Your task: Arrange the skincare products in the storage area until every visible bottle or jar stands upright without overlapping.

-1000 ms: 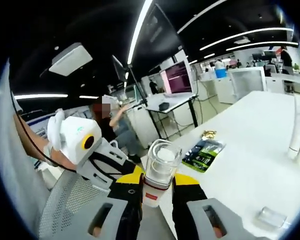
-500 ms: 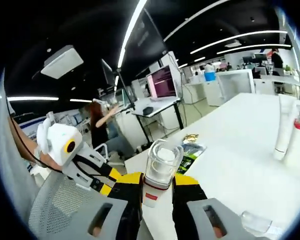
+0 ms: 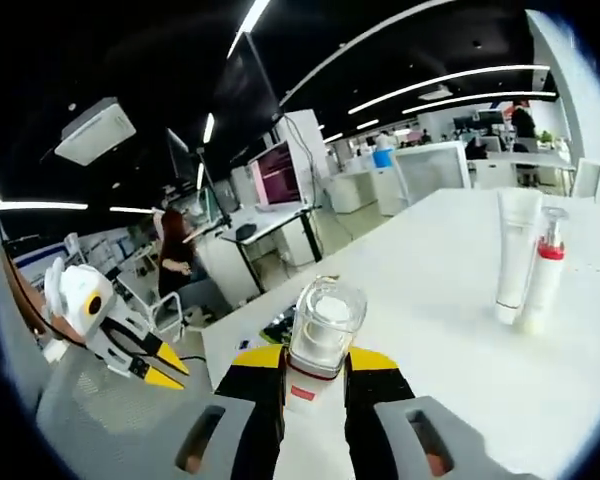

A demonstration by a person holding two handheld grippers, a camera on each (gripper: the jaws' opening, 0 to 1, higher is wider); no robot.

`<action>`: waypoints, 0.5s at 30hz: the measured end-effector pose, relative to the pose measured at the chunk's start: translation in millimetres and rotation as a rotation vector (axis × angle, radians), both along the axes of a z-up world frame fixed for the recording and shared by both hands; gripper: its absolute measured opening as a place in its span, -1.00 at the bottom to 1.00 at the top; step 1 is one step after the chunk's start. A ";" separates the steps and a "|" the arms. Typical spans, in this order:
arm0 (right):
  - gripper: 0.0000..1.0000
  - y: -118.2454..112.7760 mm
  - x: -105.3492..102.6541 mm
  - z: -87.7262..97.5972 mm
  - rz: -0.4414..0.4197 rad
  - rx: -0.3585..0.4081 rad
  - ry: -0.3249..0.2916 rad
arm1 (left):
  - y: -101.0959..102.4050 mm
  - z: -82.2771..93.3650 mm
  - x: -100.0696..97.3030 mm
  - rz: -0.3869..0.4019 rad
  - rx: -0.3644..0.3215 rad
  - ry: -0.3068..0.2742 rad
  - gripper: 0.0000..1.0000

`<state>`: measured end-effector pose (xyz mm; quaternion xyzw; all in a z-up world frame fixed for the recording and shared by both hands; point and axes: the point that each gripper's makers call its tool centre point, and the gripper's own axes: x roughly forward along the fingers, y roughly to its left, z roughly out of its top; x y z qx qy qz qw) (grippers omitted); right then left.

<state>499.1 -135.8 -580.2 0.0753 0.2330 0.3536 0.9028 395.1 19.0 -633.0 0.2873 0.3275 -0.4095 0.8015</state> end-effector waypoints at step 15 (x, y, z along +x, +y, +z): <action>-0.70 -38.4 23.3 -9.5 -0.073 -0.052 -0.015 | 0.8 -6.4 -2.5 -0.015 0.034 0.019 -0.83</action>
